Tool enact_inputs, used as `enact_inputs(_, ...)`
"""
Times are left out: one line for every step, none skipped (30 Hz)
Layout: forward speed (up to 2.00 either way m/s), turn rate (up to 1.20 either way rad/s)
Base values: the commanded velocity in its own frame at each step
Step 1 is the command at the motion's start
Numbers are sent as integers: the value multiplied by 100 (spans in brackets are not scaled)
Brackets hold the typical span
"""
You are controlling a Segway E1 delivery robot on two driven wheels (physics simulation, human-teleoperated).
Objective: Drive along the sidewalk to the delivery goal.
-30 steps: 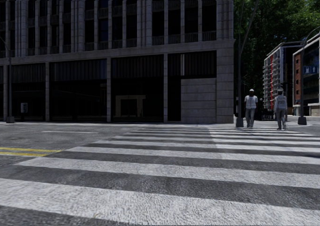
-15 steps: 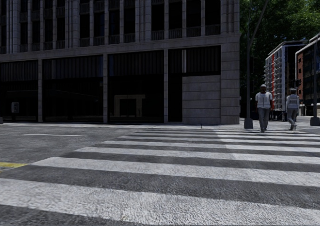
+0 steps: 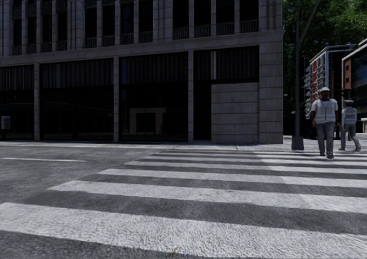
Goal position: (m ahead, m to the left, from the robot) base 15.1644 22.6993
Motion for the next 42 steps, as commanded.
enact_inputs(200, 0)
enact_inputs(200, 0)
enact_inputs(200, 0)
enact_inputs(200, 0)
enact_inputs(200, 0)
enact_inputs(200, 0)
enact_inputs(200, 0)
enact_inputs(200, 0)
enact_inputs(200, 0)
enact_inputs(200, 0)
enact_inputs(200, -6)
enact_inputs(200, -11)
enact_inputs(200, -12)
enact_inputs(200, -13)
enact_inputs(200, -19)
enact_inputs(200, -26)
enact_inputs(200, -26)
enact_inputs(200, -30)
enact_inputs(200, -30)
enact_inputs(200, -30)
enact_inputs(200, -30)
enact_inputs(200, -30)
enact_inputs(200, -30)
enact_inputs(200, -30)
enact_inputs(200, -30)
enact_inputs(200, -30)
enact_inputs(200, -30)
enact_inputs(200, -30)
enact_inputs(200, -30)
enact_inputs(200, -30)
enact_inputs(200, -30)
enact_inputs(200, -30)
enact_inputs(200, -30)
enact_inputs(200, -30)
enact_inputs(200, -30)
enact_inputs(200, -30)
enact_inputs(200, -30)
enact_inputs(200, -30)
enact_inputs(200, -30)
enact_inputs(200, -30)
enact_inputs(200, -30)
enact_inputs(200, -30)
